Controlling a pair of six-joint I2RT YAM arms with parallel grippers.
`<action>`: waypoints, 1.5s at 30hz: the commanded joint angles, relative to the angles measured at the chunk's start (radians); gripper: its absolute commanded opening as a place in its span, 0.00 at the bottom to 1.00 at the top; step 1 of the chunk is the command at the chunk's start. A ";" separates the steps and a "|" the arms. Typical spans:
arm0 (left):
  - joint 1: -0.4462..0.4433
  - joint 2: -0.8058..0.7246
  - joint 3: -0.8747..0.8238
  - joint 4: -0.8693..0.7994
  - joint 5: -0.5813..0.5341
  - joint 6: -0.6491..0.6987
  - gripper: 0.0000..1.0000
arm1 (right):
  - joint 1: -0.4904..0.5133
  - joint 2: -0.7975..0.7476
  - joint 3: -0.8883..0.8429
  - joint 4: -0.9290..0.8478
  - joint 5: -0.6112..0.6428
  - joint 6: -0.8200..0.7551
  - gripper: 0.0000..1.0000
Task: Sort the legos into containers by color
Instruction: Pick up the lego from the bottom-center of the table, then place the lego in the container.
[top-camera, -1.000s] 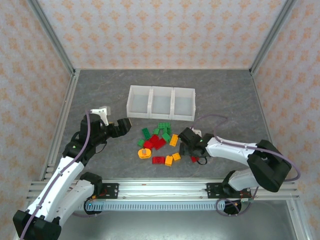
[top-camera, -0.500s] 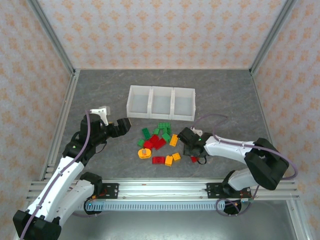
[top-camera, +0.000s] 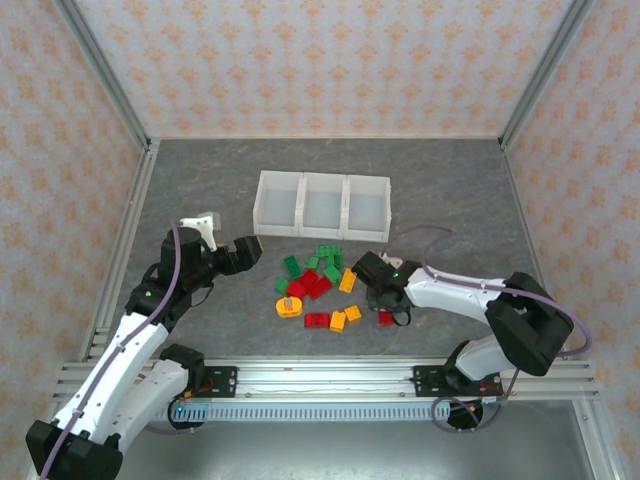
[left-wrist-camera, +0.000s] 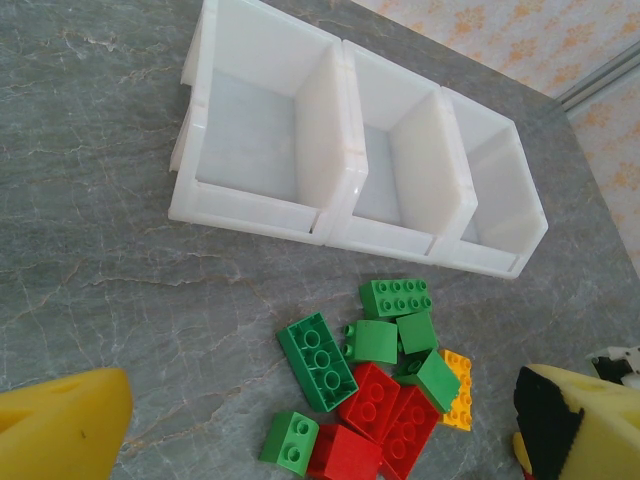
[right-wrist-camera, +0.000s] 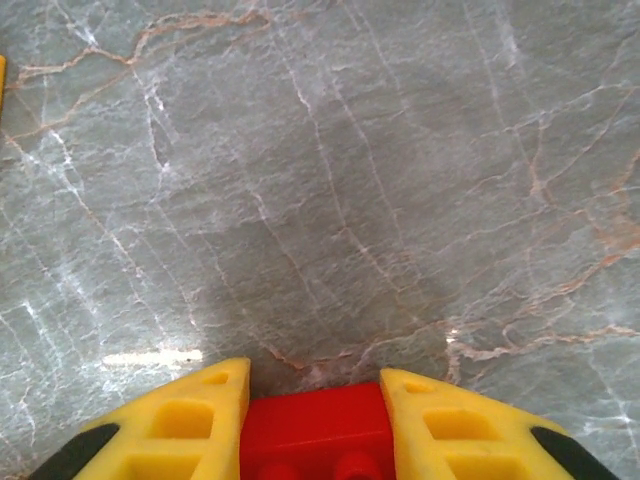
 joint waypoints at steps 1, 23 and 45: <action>-0.003 -0.002 -0.009 0.000 -0.009 -0.001 0.99 | -0.002 -0.035 0.087 -0.070 0.086 0.024 0.24; -0.004 -0.104 -0.065 0.082 -0.011 -0.031 0.99 | -0.319 0.473 0.803 0.104 0.144 -0.317 0.25; -0.010 -0.186 -0.033 0.022 -0.091 -0.005 0.99 | -0.299 0.216 0.641 0.049 -0.072 -0.149 0.89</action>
